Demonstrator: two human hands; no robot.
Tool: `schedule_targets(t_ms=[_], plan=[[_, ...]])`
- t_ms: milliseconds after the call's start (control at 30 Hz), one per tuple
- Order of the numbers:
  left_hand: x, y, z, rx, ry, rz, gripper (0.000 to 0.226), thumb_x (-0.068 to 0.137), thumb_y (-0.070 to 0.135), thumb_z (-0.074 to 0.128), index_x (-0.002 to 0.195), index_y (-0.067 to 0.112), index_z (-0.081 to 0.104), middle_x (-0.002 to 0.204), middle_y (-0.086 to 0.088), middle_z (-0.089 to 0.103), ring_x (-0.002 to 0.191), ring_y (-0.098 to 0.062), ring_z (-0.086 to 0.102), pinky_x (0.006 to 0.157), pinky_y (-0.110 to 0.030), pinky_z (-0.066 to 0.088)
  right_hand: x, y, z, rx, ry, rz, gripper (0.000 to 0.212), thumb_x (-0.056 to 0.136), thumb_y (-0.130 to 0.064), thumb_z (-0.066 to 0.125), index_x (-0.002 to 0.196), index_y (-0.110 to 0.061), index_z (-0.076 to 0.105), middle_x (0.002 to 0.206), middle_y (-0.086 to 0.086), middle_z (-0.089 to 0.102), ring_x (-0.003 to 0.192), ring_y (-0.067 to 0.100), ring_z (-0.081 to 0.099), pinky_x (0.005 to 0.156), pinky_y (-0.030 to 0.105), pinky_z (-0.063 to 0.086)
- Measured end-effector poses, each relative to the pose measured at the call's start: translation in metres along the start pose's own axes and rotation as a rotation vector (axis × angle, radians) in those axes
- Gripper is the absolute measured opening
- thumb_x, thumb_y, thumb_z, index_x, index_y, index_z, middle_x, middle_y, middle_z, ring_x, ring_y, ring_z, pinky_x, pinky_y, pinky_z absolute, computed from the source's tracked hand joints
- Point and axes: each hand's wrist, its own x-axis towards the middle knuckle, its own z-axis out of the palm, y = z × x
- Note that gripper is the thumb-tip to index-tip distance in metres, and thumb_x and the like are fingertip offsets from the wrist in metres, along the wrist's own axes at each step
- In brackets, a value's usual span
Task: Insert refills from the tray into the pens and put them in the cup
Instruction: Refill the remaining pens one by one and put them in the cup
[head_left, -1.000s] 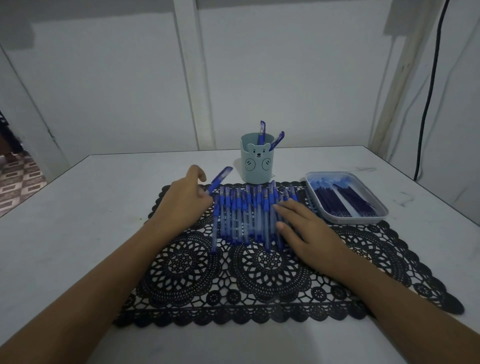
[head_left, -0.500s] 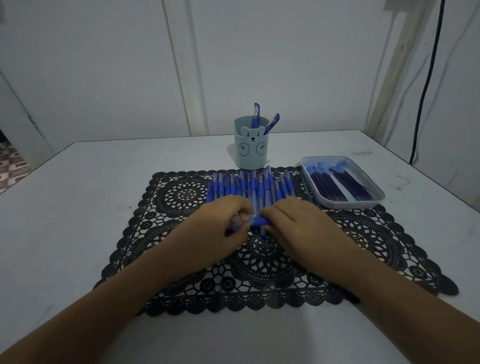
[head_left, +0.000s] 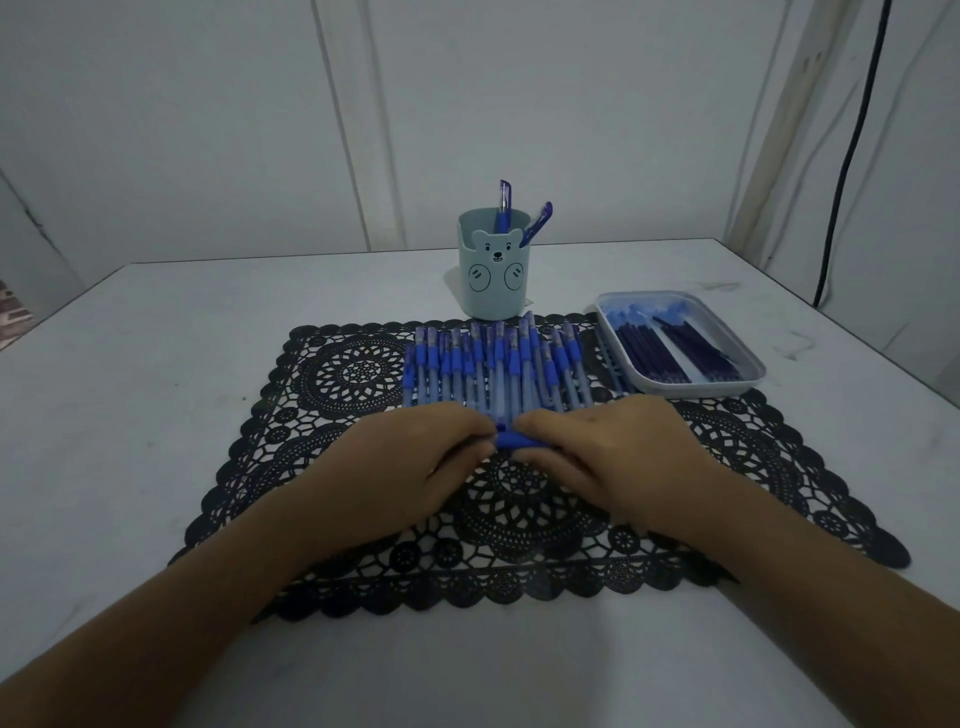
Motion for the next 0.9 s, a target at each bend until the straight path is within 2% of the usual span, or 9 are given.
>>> schedule_targets(t_ms=[100,233,300,367,500,633,767,833,900], plan=[[0.0,-0.002,0.0,0.023,0.017,-0.043,0.035,0.09,0.045,0.028,0.1,0.029,0.058,0.07,0.024,0.046,0.06,0.006,0.047,0.053,-0.009,0.03,0.004,-0.002,-0.004,0.02,0.007,0.119,0.043,0.09,-0.056,0.028,0.099,-0.024,0.055,0.056,-0.012,0.052,0.044,0.003,0.047,0.039,0.017,0.035],[0.0,-0.014,0.001,0.006,0.059,-0.129,0.018,0.092,0.029,0.044,0.096,0.021,0.06,0.069,0.02,0.048,0.057,0.003,0.044,0.053,-0.011,0.029,0.001,0.004,-0.015,0.244,-0.043,0.343,0.023,0.096,-0.024,0.033,0.11,-0.018,0.049,0.088,-0.008,0.051,0.074,0.006,0.051,0.063,0.016,0.04],[0.0,-0.018,0.002,-0.001,0.098,-0.139,0.016,0.093,0.026,0.048,0.095,0.017,0.061,0.071,0.02,0.047,0.059,0.005,0.044,0.055,-0.011,0.03,0.001,0.006,-0.017,0.261,-0.04,0.36,0.026,0.095,-0.018,0.037,0.115,-0.018,0.053,0.102,-0.008,0.043,0.084,0.002,0.048,0.073,0.009,0.038],[0.0,-0.018,0.003,-0.009,0.122,-0.137,0.017,0.091,0.025,0.048,0.092,0.014,0.061,0.073,0.015,0.05,0.061,0.005,0.045,0.056,-0.011,0.03,0.003,0.004,-0.017,0.256,-0.081,0.31,0.027,0.093,-0.017,0.044,0.118,-0.02,0.054,0.101,-0.009,0.043,0.084,-0.003,0.045,0.073,0.003,0.035],[0.0,-0.016,0.001,-0.007,0.138,-0.138,0.013,0.091,0.022,0.05,0.091,0.015,0.06,0.074,0.016,0.049,0.059,0.007,0.044,0.055,-0.01,0.029,0.001,-0.005,-0.018,0.297,-0.178,0.24,0.014,0.088,-0.019,0.055,0.101,-0.025,0.051,0.095,-0.01,0.054,0.087,0.004,0.049,0.077,0.015,0.042],[0.0,-0.015,0.001,-0.02,0.134,-0.144,0.013,0.091,0.022,0.05,0.09,0.014,0.061,0.071,0.021,0.044,0.061,0.007,0.048,0.053,-0.009,0.029,0.0,-0.004,-0.014,0.106,-0.222,0.206,0.015,0.086,-0.039,0.056,0.093,-0.027,0.052,0.085,-0.019,0.046,0.085,0.004,0.042,0.081,0.021,0.034],[0.0,-0.012,0.0,-0.051,0.12,-0.136,0.011,0.091,0.024,0.049,0.089,0.019,0.059,0.069,0.02,0.046,0.07,0.008,0.05,0.053,-0.01,0.037,0.005,-0.006,-0.018,0.276,-0.011,0.347,0.02,0.09,-0.038,0.047,0.086,-0.02,0.057,0.077,-0.007,0.058,0.071,0.007,0.054,0.062,0.013,0.041],[0.0,-0.009,0.0,-0.054,0.101,-0.118,0.009,0.091,0.03,0.048,0.087,0.026,0.055,0.069,0.02,0.047,0.063,0.002,0.049,0.05,-0.011,0.033,0.007,-0.008,-0.02,0.41,0.079,0.458,0.024,0.09,-0.041,0.042,0.079,-0.023,0.054,0.066,-0.007,0.055,0.057,0.007,0.049,0.056,0.012,0.04],[0.0,-0.007,0.0,-0.059,0.09,-0.083,0.021,0.087,0.042,0.038,0.087,0.029,0.054,0.069,0.019,0.048,0.065,-0.001,0.05,0.049,-0.012,0.034,0.007,-0.009,-0.017,0.495,0.055,0.516,0.035,0.087,-0.049,0.037,0.071,-0.024,0.053,0.061,-0.005,0.053,0.051,0.005,0.043,0.053,0.012,0.038]])
